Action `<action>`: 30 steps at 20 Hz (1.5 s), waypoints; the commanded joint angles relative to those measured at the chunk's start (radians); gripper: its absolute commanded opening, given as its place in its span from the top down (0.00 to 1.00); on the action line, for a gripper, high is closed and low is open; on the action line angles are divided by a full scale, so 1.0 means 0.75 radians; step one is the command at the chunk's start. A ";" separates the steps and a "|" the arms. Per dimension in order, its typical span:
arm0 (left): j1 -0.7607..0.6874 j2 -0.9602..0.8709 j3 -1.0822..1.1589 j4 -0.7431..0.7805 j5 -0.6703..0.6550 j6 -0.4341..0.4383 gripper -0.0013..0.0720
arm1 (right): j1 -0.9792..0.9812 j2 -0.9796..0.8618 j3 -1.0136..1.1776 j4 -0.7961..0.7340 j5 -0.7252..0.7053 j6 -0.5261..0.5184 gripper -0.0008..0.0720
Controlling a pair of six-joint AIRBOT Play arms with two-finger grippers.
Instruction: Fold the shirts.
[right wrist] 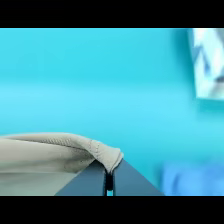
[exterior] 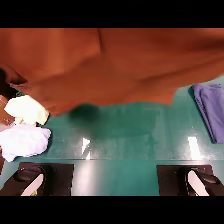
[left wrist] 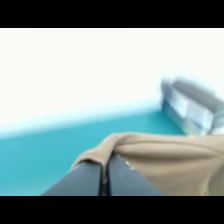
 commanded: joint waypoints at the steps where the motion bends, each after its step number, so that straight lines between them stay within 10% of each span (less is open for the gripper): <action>1: 0.001 0.005 0.263 0.023 0.065 -0.021 0.96 | 0.001 0.028 0.262 -0.093 0.001 0.016 0.97; 7: 0.001 -0.072 0.158 0.368 -0.064 -0.144 0.95 | 0.002 -0.164 0.502 -0.121 0.237 0.063 0.97; 13: 0.001 -0.419 -0.278 0.407 -0.270 -0.151 0.95 | 0.072 -0.472 0.102 -0.114 0.445 0.115 0.97; 23: 0.002 -1.073 -0.426 0.349 0.296 -0.094 0.95 | 0.154 -1.115 -0.121 -0.109 -0.043 0.102 0.97; 30: 0.002 -1.179 -0.326 0.348 0.200 -0.068 0.95 | 0.155 -1.139 -0.123 -0.110 -0.166 0.072 0.97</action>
